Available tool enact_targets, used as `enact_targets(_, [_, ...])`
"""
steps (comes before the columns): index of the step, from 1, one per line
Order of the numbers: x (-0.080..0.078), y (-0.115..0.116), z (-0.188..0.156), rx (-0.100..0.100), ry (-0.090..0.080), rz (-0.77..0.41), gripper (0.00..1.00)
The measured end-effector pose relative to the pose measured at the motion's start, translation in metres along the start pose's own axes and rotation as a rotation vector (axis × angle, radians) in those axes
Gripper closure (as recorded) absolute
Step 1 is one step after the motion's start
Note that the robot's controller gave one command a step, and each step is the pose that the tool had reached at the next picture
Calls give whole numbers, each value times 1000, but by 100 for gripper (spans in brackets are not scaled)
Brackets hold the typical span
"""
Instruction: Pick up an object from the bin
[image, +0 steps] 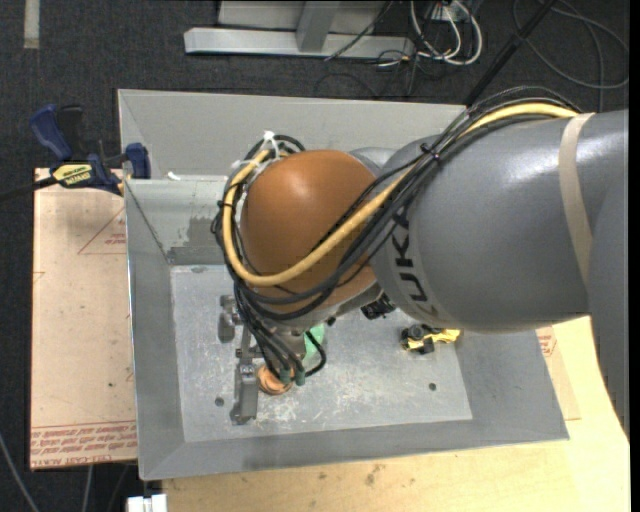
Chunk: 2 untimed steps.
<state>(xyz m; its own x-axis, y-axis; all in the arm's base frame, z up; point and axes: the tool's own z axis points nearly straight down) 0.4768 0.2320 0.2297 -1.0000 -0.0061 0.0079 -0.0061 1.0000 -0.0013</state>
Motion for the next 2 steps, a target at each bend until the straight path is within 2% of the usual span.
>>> enact_targets(1, [-2, -2, -5, -2, -8, 6, 0])
enact_targets(2, [-23, -16, 54, -5, -14, 4, 0])
